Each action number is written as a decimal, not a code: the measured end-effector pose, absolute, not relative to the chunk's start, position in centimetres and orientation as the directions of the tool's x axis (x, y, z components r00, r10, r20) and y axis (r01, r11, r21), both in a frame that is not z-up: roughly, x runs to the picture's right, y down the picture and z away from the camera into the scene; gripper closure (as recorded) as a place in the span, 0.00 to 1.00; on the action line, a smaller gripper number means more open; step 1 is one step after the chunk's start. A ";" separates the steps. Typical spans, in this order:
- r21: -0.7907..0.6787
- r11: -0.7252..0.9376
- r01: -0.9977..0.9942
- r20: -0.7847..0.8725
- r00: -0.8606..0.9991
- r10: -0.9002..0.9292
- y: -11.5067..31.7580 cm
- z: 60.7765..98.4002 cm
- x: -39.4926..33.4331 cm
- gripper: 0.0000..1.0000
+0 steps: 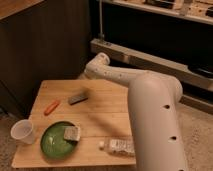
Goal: Push the eraser across the table
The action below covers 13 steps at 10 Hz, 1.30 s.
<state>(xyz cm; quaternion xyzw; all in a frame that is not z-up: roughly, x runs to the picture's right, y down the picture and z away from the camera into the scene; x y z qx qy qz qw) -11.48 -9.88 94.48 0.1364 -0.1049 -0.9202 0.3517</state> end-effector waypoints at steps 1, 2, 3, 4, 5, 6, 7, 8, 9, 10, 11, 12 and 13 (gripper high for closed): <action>0.319 -0.722 0.614 -0.178 -0.709 -0.682 -10.4 94.5 -11.8 0.94; 0.356 -0.715 0.602 -0.183 -0.705 -0.685 -11.0 94.5 -12.1 0.94; 0.429 -0.696 0.577 -0.189 -0.695 -0.693 -11.6 94.6 -13.1 0.94; 0.459 -0.688 0.562 -0.194 -0.692 -0.695 -11.8 94.5 -14.0 0.94; 0.470 -0.686 0.555 -0.198 -0.692 -0.695 -11.8 94.3 -14.4 0.94; 0.457 -0.701 0.548 -0.185 -0.713 -0.677 -11.8 93.8 -14.4 0.94; 0.442 -0.715 0.542 -0.173 -0.730 -0.661 -11.8 93.4 -14.6 0.94; 0.433 -0.725 0.535 -0.158 -0.747 -0.646 -11.6 93.1 -15.0 0.94; 0.421 -0.742 0.522 -0.118 -0.779 -0.616 -11.3 92.6 -15.6 0.94; 0.412 -0.756 0.509 -0.048 -0.816 -0.576 -10.8 92.4 -15.8 0.94; 0.421 -0.760 0.495 -0.015 -0.834 -0.551 -9.9 92.5 -16.7 0.94; 0.437 -0.750 0.497 0.000 -0.833 -0.553 -9.1 93.0 -16.8 0.94; 0.471 -0.727 0.500 0.004 -0.825 -0.565 -8.3 93.5 -16.9 0.94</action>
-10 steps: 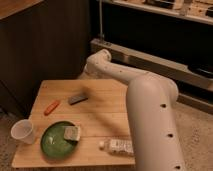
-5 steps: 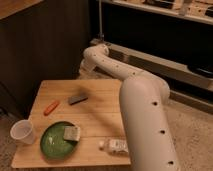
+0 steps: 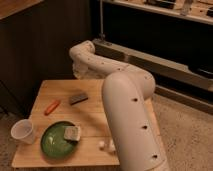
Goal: Push the eraser across the table
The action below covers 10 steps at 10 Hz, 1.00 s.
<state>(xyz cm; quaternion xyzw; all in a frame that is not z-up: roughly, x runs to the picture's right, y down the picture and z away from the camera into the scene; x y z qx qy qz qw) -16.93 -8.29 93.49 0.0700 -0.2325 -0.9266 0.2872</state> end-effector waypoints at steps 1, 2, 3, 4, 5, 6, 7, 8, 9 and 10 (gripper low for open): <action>0.539 -0.678 0.500 0.007 -0.808 -0.590 -7.0 94.1 -17.1 0.94; 0.577 -0.650 0.494 0.004 -0.798 -0.603 -6.3 94.2 -17.5 0.94; 0.608 -0.616 0.502 0.003 -0.777 -0.630 -5.3 94.4 -17.7 0.94; 0.619 -0.596 0.511 0.007 -0.763 -0.647 -4.8 94.6 -17.5 0.94; 0.624 -0.583 0.520 0.018 -0.756 -0.655 -4.4 94.8 -17.0 0.94; 0.633 -0.574 0.520 0.027 -0.755 -0.655 -4.0 94.7 -17.3 0.94; 0.643 -0.567 0.515 0.042 -0.763 -0.646 -3.5 94.5 -17.7 0.94; 0.649 -0.559 0.517 0.054 -0.763 -0.644 -3.1 94.5 -17.6 0.94; 0.652 -0.551 0.521 0.061 -0.760 -0.647 -2.8 94.6 -17.4 0.94; 0.656 -0.543 0.525 0.069 -0.758 -0.649 -2.3 94.8 -17.4 0.94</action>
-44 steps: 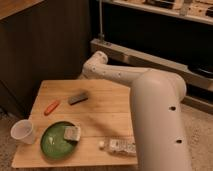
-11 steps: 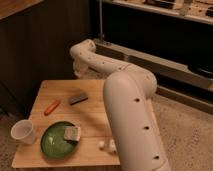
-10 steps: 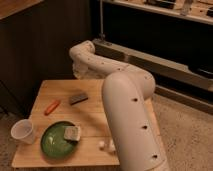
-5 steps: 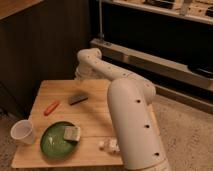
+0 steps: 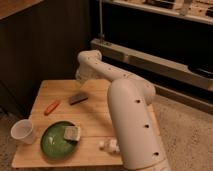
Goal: Push the eraser across the table
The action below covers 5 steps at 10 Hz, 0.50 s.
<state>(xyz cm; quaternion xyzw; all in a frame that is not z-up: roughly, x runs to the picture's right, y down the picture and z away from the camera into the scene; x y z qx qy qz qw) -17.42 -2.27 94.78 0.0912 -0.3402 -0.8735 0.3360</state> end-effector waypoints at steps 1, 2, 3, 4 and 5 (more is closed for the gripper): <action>0.656 -0.531 0.537 0.077 -0.747 -0.661 -1.4 95.3 -18.0 0.94; 0.651 -0.528 0.546 0.080 -0.741 -0.667 -0.8 95.8 -18.4 0.94; 0.644 -0.528 0.553 0.082 -0.736 -0.671 -0.3 96.2 -18.9 0.94; 0.639 -0.530 0.557 0.083 -0.735 -0.673 0.0 96.5 -19.4 0.94; 0.630 -0.534 0.563 0.085 -0.734 -0.674 0.3 96.7 -20.2 0.94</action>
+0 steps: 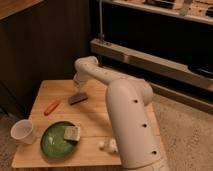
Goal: Push the eraser across the table
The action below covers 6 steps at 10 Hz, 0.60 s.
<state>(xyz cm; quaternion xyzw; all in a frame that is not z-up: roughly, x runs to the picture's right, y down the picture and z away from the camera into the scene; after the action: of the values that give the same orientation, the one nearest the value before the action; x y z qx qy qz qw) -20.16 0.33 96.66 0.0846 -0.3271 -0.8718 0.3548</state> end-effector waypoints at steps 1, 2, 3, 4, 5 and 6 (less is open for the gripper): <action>0.624 -0.534 0.571 0.087 -0.730 -0.678 0.5 96.9 -20.7 0.94; 0.615 -0.532 0.582 0.094 -0.724 -0.684 0.6 97.1 -20.7 0.94; 0.600 -0.525 0.603 0.103 -0.710 -0.697 0.5 97.4 -20.6 0.94; 0.584 -0.510 0.631 0.113 -0.685 -0.719 0.5 97.5 -20.8 0.94; 0.571 -0.494 0.656 0.120 -0.661 -0.740 0.5 97.6 -20.7 0.94; 0.555 -0.482 0.678 0.124 -0.640 -0.758 0.4 97.8 -20.3 0.94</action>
<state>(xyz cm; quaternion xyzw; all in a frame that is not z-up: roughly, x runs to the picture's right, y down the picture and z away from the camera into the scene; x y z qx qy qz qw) -20.29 0.39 97.75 0.0691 -0.2898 -0.8580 0.4185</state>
